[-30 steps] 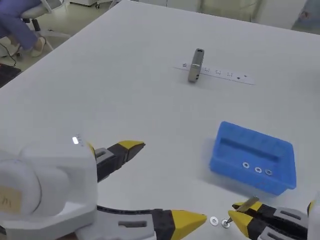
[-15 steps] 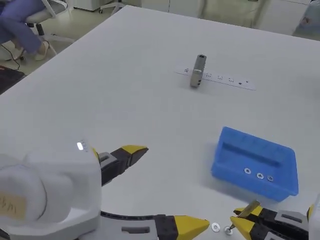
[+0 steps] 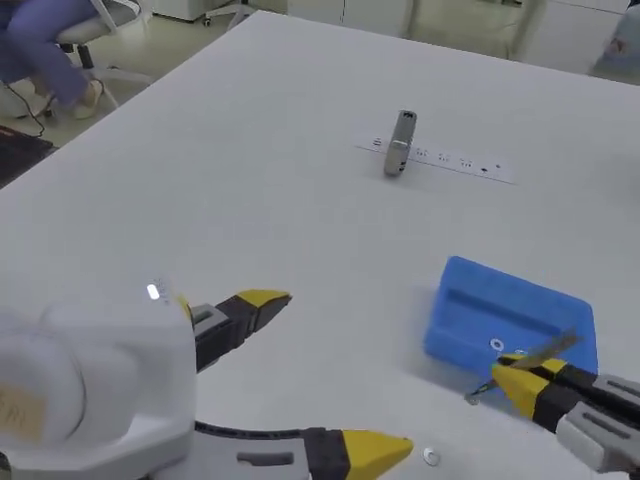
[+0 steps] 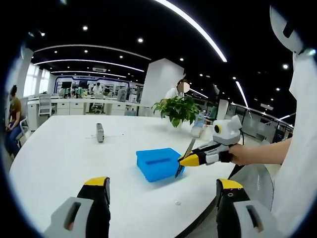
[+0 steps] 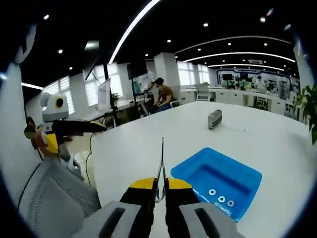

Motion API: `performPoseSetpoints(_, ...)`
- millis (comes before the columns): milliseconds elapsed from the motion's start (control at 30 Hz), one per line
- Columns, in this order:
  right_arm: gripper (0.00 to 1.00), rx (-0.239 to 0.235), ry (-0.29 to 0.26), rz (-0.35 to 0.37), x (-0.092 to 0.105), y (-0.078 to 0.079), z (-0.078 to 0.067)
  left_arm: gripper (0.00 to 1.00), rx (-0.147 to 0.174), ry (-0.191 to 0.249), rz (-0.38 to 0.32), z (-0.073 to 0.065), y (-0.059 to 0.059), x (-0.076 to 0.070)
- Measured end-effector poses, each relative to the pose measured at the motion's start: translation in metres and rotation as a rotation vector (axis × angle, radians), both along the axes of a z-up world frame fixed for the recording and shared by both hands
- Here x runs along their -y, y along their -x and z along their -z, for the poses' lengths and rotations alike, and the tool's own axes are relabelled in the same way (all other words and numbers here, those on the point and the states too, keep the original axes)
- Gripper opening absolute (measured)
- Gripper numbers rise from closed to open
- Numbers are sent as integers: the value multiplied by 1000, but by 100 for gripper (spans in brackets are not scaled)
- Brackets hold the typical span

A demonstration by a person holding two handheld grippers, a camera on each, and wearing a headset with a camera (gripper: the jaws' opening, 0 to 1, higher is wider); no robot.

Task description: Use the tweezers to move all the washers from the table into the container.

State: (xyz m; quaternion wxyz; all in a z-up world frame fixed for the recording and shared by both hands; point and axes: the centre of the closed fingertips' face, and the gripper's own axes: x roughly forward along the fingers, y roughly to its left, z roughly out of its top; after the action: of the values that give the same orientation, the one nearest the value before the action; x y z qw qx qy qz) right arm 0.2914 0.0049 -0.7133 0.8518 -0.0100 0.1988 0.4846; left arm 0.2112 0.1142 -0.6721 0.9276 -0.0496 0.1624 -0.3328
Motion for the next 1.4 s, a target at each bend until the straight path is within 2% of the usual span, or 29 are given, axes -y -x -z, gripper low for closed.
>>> performPoseSetpoints(133,3,-3,-45,55,6,-23,-11,90,3,-2,-7,-2,1,-4)
performPoseSetpoints(233,3,-10,-45,95,10,-39,-14,90,2,-7,-13,-1,1,-7)
performPoseSetpoints(367,3,-28,-35,130,14,-56,-10,90,0,-8,-24,-1,1,-10)
performPoseSetpoints(567,3,-79,11,168,13,-76,8,90,1,-5,-34,-1,2,-13)
performPoseSetpoints(833,3,-117,92,151,3,-86,32,90,-5,-12,-37,1,3,-17)
performPoseSetpoints(1133,3,-94,220,119,4,-91,51,90,-10,-20,-32,3,2,-19)
performPoseSetpoints(1400,3,-91,262,109,6,-93,60,90,0,-19,-20,0,-3,-17)
